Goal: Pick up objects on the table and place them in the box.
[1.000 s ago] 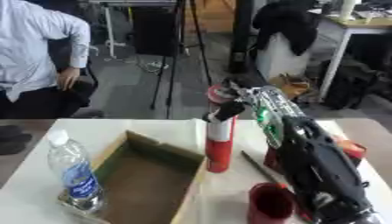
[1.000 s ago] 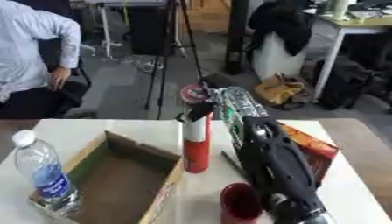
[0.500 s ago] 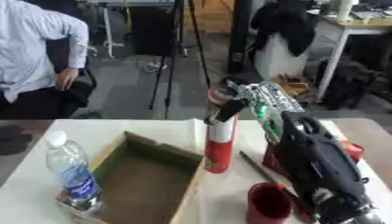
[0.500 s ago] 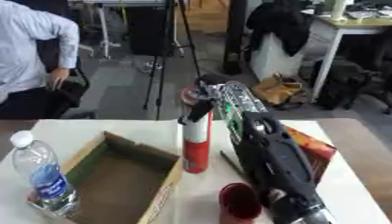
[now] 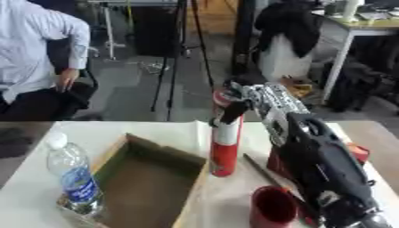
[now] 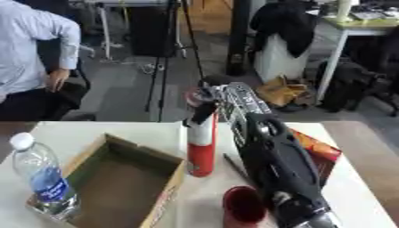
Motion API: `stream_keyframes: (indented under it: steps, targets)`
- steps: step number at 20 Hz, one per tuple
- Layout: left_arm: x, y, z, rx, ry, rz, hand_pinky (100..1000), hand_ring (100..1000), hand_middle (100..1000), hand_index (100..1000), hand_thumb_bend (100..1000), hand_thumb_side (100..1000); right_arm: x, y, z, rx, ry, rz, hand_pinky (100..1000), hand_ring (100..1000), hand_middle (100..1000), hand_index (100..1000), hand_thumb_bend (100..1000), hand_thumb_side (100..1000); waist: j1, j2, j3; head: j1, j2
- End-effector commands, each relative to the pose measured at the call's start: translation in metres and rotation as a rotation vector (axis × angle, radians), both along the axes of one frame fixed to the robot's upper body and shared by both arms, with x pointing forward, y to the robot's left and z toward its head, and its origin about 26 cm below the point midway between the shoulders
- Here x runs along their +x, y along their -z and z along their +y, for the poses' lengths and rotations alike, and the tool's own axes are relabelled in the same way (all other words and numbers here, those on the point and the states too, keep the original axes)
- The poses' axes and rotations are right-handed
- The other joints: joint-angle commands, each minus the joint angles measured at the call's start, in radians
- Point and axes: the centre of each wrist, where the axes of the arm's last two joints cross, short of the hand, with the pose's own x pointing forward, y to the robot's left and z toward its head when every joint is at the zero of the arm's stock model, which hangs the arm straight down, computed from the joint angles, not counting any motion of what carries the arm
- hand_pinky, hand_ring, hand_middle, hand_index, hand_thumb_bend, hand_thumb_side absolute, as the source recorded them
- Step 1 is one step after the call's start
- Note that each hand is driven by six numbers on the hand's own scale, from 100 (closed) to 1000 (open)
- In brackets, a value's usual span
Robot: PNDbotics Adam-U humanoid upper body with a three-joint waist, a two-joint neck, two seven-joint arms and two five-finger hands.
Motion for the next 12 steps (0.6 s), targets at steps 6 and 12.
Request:
stream_keyframes:
  steps: [6, 12]
  targets:
    - [-0.002, -0.007, -0.002, 0.010, 0.006, -0.021, 860, 738, 744, 707, 100, 1000, -0.006, -0.022, 0.002, 0.037, -0.007, -0.086, 331, 510, 420, 498, 441, 304, 0.003, -0.026, -0.001, -0.002, -0.003]
    - [-0.002, -0.006, -0.002, 0.015, 0.010, -0.014, 866, 739, 744, 708, 100, 1000, -0.009, -0.030, 0.007, 0.055, -0.009, -0.130, 307, 485, 387, 458, 401, 296, 0.002, -0.029, -0.003, -0.005, -0.002]
